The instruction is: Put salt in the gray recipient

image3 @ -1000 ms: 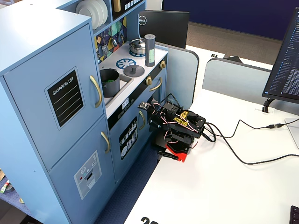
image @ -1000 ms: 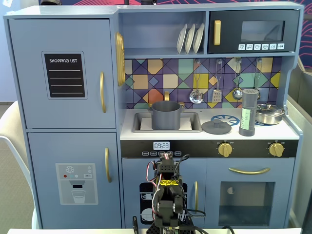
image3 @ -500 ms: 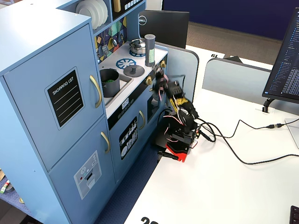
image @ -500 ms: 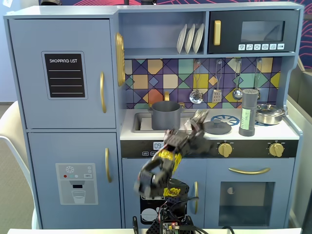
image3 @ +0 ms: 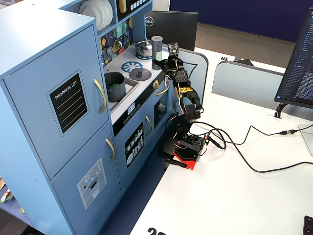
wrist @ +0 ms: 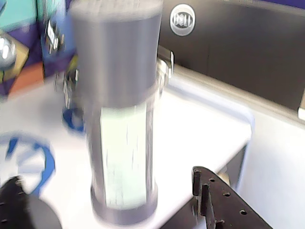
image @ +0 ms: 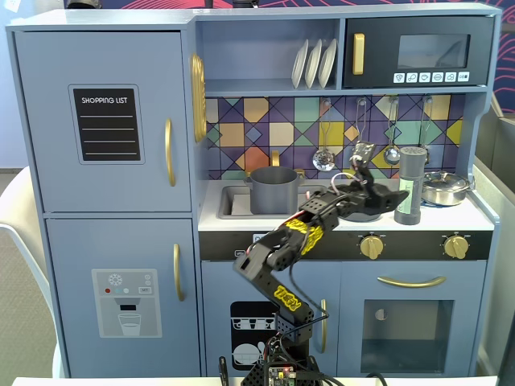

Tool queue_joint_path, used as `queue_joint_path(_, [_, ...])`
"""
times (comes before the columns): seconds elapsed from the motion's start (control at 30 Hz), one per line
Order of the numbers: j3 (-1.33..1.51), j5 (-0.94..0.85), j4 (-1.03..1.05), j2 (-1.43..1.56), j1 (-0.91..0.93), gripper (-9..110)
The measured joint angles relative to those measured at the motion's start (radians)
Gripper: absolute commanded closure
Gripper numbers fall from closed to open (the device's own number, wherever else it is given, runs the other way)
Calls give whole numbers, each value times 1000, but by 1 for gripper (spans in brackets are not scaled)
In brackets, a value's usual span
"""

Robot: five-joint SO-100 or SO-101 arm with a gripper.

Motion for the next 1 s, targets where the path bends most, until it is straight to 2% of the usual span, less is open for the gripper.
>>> queue_joint_path(0.4, [-94,14,-351,-304,0,50])
queue_joint_path(0.87, [-393,-35,-411,-655,-35,57])
queue_joint_path(0.97, [-436,-35,-400,-681,-54,68])
queue_joint_path(1.0, [-446,-35,-396,-687,-57,76])
